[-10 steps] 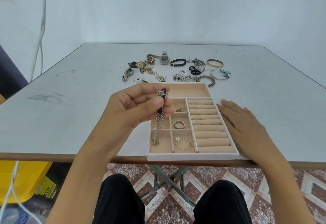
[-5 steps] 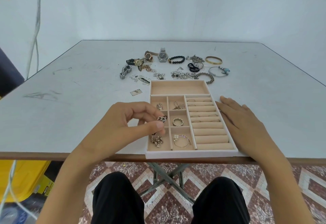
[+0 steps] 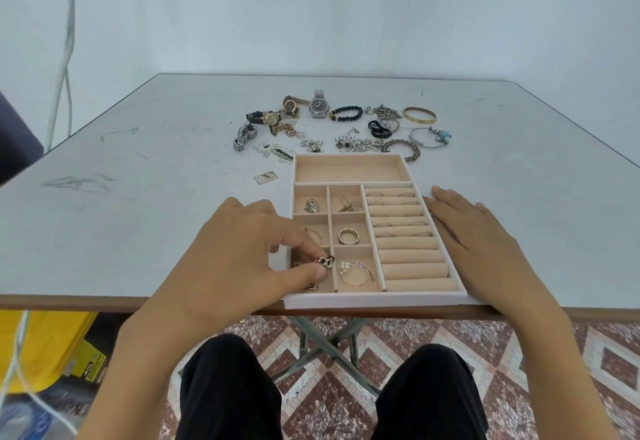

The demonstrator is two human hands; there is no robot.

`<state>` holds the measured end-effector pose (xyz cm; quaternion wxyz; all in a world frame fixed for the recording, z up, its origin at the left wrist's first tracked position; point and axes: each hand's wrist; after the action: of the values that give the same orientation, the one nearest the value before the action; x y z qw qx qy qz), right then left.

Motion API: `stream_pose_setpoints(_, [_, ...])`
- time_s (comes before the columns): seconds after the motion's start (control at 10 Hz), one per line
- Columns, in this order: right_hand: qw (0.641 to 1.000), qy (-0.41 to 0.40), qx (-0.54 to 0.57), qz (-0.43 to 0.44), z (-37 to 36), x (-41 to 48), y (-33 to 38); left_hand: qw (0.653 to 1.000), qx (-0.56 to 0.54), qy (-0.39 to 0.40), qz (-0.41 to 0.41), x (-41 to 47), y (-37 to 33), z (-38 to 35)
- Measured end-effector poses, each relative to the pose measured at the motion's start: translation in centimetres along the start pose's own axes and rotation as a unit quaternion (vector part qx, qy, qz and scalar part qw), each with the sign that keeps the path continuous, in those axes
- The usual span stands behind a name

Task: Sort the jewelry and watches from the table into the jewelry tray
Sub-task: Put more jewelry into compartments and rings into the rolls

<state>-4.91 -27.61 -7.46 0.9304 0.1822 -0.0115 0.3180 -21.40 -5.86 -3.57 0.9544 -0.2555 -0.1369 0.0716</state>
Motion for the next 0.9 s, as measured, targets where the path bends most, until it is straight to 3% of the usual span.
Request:
stream_pose_setpoints(0.5, [1.0, -0.005, 0.004, -0.002, -0.1, 0.0, 0.1, 0.992, 0.117, -0.01, -0.039, -0.4, -0.8, 1.3])
stream_pose_setpoints(0.9, [1.0, -0.006, -0.002, 0.0, -0.1, 0.0, 0.0, 0.991, 0.109, 0.021, -0.08, 0.3, -0.9, 0.7])
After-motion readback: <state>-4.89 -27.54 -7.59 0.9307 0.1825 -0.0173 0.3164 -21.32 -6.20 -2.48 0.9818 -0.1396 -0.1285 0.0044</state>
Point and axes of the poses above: each hand's wrist, its own x-axis towards the middle knuckle, its own z-axis out of the back of the hand, y = z × x, and after that the axes turned 2 degrees about -x, right-handed
